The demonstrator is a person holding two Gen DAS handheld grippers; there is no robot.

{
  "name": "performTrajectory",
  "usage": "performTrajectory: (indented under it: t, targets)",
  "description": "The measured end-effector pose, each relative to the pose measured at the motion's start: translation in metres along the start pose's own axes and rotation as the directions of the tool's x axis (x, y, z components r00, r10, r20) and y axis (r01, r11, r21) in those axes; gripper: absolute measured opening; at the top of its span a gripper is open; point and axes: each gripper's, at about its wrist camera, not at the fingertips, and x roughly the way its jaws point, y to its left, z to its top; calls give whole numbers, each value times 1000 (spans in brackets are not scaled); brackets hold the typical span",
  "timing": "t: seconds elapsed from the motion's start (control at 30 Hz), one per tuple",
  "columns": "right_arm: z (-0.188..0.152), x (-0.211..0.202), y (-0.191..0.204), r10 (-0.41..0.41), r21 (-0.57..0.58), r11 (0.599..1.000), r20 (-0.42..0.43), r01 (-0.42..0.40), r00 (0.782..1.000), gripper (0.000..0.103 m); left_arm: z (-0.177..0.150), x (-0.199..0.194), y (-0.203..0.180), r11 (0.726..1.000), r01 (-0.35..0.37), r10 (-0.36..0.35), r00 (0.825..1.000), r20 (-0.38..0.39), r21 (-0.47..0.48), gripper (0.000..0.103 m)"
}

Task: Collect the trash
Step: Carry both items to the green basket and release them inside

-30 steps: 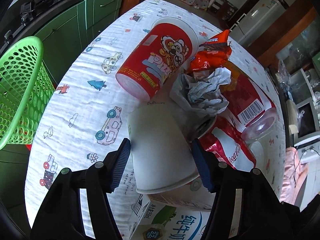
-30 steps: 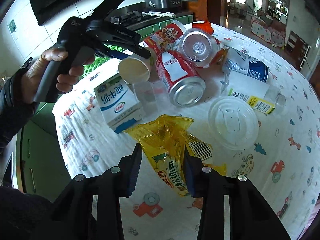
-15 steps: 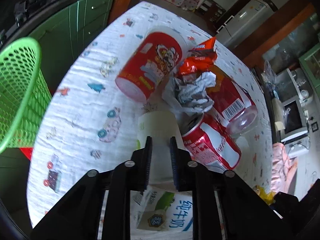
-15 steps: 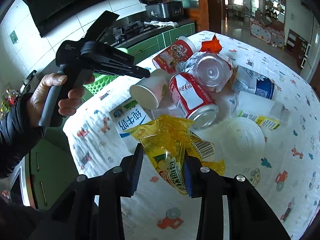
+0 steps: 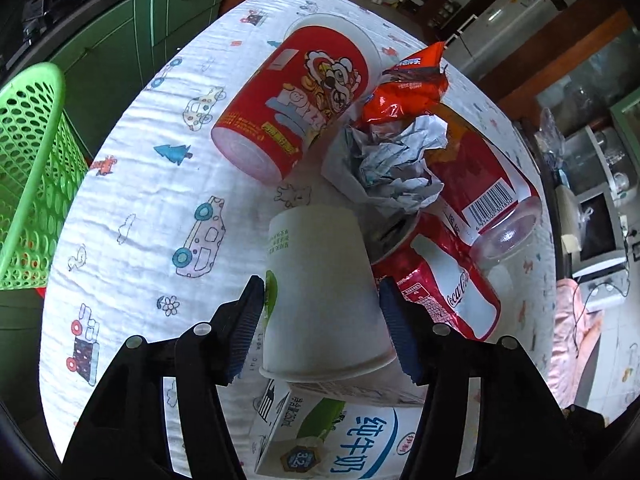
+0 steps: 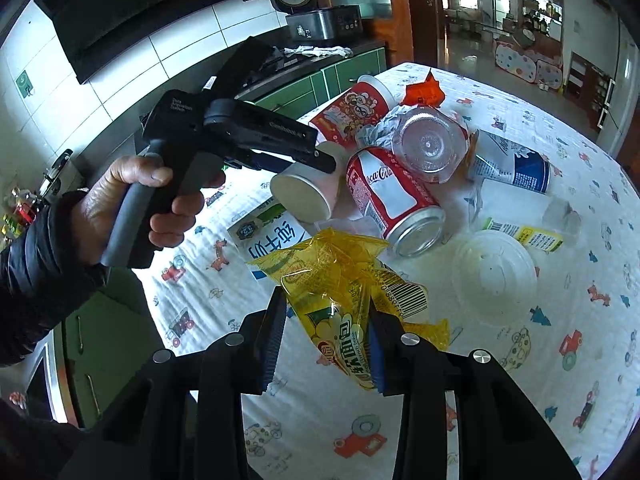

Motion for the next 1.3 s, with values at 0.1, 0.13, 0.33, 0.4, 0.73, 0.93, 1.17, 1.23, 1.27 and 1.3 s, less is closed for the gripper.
performTrajectory:
  t: [0.1, 0.13, 0.33, 0.4, 0.73, 0.93, 1.17, 1.23, 1.27, 1.3]
  targets:
    - [4, 0, 1, 2, -6, 1000, 1, -2, 1000, 35, -1, -2, -1, 1000, 5, -5, 1000, 7, 10, 57]
    - [5, 0, 1, 1, -7, 1000, 2, -1, 1000, 35, -1, -5, 1, 1000, 17, -17, 1000, 14, 4, 57]
    - [17, 3, 9, 19, -16, 1000, 1, -19, 1000, 35, -2, -40, 15, 999, 47, -47, 996, 79, -6, 57]
    - [24, 7, 13, 36, -14, 999, 3, -36, 999, 35, -1, -56, 25, 998, 54, -51, 993, 106, -23, 57]
    - [86, 40, 59, 126, -45, 991, 11, -126, 992, 35, 13, -150, 125, 988, -45, 84, 960, 265, -149, 57]
    - [135, 79, 97, 164, -58, 985, 17, -163, 986, 36, 29, -169, 200, 961, -153, 217, 933, 286, -229, 57]
    - [191, 131, 132, 194, -40, 980, 4, -193, 981, 37, 36, -164, 262, 942, -204, 283, 910, 302, -268, 60]
    - [205, 145, 139, 193, -40, 980, 0, -193, 981, 38, 36, -162, 276, 938, -208, 291, 906, 306, -277, 60]
    - [212, 153, 143, 198, -34, 980, -4, -198, 980, 38, 37, -160, 283, 938, -204, 289, 907, 305, -281, 61]
    - [217, 160, 146, 206, -28, 978, -9, -206, 978, 38, 35, -159, 289, 937, -199, 286, 909, 304, -285, 61]
